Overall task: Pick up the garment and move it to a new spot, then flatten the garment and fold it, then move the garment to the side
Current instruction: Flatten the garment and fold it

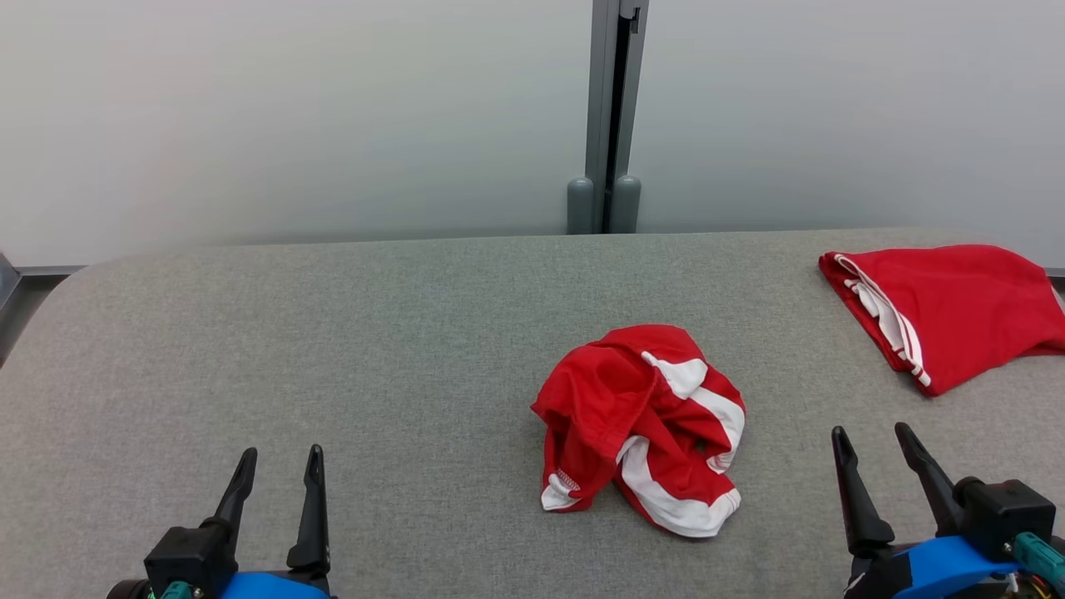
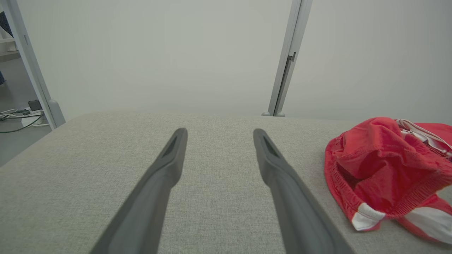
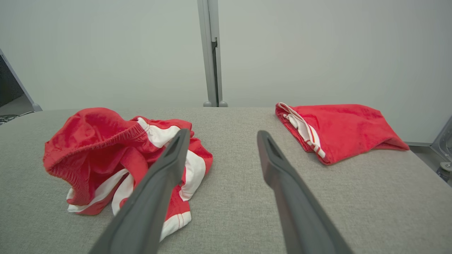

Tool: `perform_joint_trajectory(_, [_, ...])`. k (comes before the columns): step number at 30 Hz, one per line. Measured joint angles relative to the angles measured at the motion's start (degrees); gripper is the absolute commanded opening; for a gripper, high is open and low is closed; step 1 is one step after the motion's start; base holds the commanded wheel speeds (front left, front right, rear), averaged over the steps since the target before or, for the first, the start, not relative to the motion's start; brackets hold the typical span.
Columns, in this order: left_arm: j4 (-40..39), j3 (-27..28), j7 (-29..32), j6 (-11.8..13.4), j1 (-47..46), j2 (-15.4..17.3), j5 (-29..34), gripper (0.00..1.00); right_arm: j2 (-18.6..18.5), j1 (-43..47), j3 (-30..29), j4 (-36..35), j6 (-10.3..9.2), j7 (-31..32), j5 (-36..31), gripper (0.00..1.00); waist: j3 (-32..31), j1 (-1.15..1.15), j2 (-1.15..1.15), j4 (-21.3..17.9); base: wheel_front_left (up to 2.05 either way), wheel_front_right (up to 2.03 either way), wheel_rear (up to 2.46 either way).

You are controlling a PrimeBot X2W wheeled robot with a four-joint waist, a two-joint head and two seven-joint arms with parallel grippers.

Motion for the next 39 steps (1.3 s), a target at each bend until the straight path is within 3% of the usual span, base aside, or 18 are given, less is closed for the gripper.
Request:
perform_joint_trajectory(14, [-1.4, -1.3, 1.5, 0.4, -0.4, 0.2, 0.0, 1.00, 0.0, -0.5, 0.6, 0.0, 0.00, -0.1, 0.3, 1.00, 0.6, 0.00, 0.00, 0.1, 0.00, 0.00, 0.00])
perform_joint_trajectory(19, [-2.4, -3.5, 4.7, -0.6, -4.1, -0.2, 0.2, 1.00, 0.0, -0.5, 0.7, 0.2, 0.00, -0.1, 0.4, 1.00, 0.9, 0.00, 0.00, -0.1, 0.00, 0.00, 0.00])
perform_joint_trajectory(24, [-3.2, -8.9, 12.0, -3.1, -10.3, -3.0, 0.5, 1.00, 0.0, -0.9, 0.7, 0.3, 0.00, -0.2, 0.4, 1.00, 1.7, 0.00, 0.00, -0.3, 0.00, 0.00, 0.00])
perform_joint_trajectory(33, [0.1, -17.4, 26.6, -5.7, -23.7, -12.3, -1.2, 1.00, 0.1, -3.1, 2.4, 0.4, 0.00, -0.5, 0.4, 1.00, 5.5, 0.01, 0.01, -2.6, 0.00, 0.00, 0.00])
perform_joint_trajectory(39, [6.8, -19.0, 32.7, -4.8, -30.5, -14.4, -8.0, 1.00, 0.1, -5.2, 3.9, 0.6, 0.00, -0.6, 0.3, 1.00, 9.2, 0.01, 0.01, -5.7, 0.00, 0.00, 0.00])
